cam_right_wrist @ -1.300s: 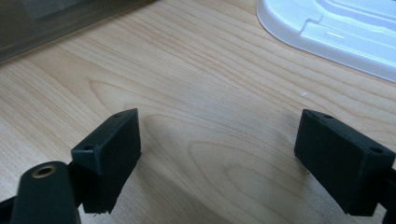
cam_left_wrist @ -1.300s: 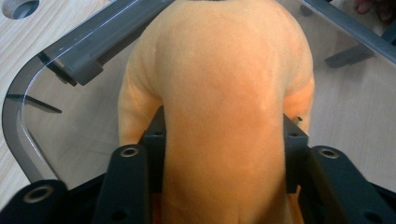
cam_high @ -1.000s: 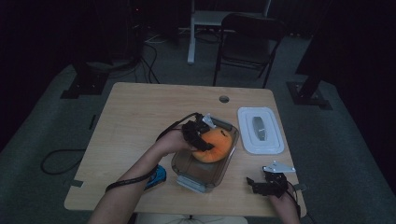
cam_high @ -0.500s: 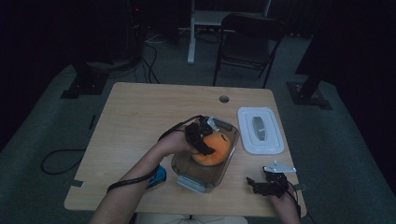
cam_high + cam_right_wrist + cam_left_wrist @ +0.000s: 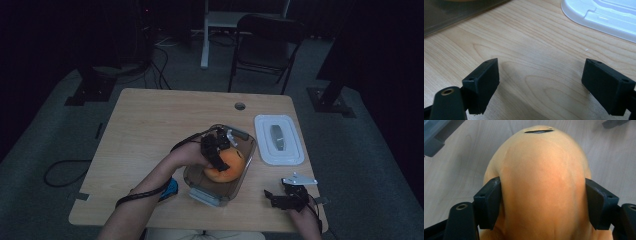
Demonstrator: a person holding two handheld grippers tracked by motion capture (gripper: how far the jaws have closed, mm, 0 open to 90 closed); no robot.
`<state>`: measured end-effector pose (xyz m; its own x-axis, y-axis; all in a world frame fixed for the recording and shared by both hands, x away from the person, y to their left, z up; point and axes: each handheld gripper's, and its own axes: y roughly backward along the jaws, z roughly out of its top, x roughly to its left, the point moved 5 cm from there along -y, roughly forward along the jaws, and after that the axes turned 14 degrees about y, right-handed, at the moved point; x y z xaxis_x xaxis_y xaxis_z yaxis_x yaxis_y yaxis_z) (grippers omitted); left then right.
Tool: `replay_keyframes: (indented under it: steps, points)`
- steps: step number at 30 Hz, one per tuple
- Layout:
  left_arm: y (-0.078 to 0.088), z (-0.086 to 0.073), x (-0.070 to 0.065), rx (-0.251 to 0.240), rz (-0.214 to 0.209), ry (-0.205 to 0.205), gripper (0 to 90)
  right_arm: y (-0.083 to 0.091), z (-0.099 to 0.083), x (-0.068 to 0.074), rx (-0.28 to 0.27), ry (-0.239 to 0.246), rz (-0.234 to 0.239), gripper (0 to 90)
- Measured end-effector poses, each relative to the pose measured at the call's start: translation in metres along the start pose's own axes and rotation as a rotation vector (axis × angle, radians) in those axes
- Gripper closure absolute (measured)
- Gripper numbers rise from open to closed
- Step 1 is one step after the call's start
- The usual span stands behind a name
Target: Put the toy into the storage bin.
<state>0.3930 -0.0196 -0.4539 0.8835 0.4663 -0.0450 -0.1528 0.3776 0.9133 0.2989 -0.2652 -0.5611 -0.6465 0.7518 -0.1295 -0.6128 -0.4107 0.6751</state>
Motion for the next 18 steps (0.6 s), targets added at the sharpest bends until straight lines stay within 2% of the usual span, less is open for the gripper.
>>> replay_keyframes:
  steps: [3,7,9,18]
  points:
    - [0.001,-0.001,-0.002,-0.001,-0.003,-0.016,22.1,0.0,0.0,0.0,0.001,0.001,-0.001,14.1]
    - [0.003,-0.001,-0.002,-0.016,-0.012,-0.009,18.7,0.0,0.0,0.0,0.001,0.0,0.0,14.1]
    - [0.008,-0.001,-0.001,-0.045,-0.04,0.013,17.9,0.0,0.0,0.0,0.002,0.001,-0.002,14.1]
    - [0.019,-0.006,0.003,-0.095,-0.046,0.053,17.3,0.0,0.0,0.0,0.003,0.005,-0.004,14.1]
